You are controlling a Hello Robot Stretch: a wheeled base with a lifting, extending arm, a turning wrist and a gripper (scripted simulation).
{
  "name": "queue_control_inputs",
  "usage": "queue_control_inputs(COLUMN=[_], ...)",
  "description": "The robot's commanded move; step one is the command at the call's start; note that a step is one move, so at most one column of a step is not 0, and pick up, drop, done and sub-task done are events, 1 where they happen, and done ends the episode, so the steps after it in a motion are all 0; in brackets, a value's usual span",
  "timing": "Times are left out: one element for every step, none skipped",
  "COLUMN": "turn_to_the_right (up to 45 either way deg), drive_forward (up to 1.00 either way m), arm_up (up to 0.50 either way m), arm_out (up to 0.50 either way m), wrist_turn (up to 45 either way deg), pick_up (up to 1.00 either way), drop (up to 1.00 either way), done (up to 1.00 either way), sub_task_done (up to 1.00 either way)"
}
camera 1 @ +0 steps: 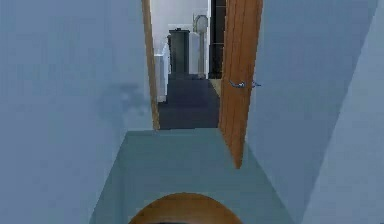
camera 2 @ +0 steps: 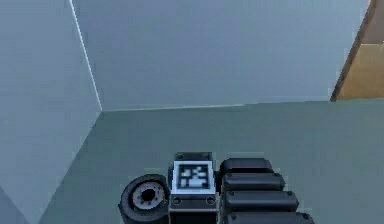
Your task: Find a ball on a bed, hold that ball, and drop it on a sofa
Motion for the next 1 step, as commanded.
queue_control_inputs(turn_to_the_right=[0.0], drive_forward=[1.0], arm_up=[0.0], arm_out=[0.0], wrist_turn=[0.0], pick_up=[0.0], drop=[0.0], done=[0.0], sub_task_done=[0.0])
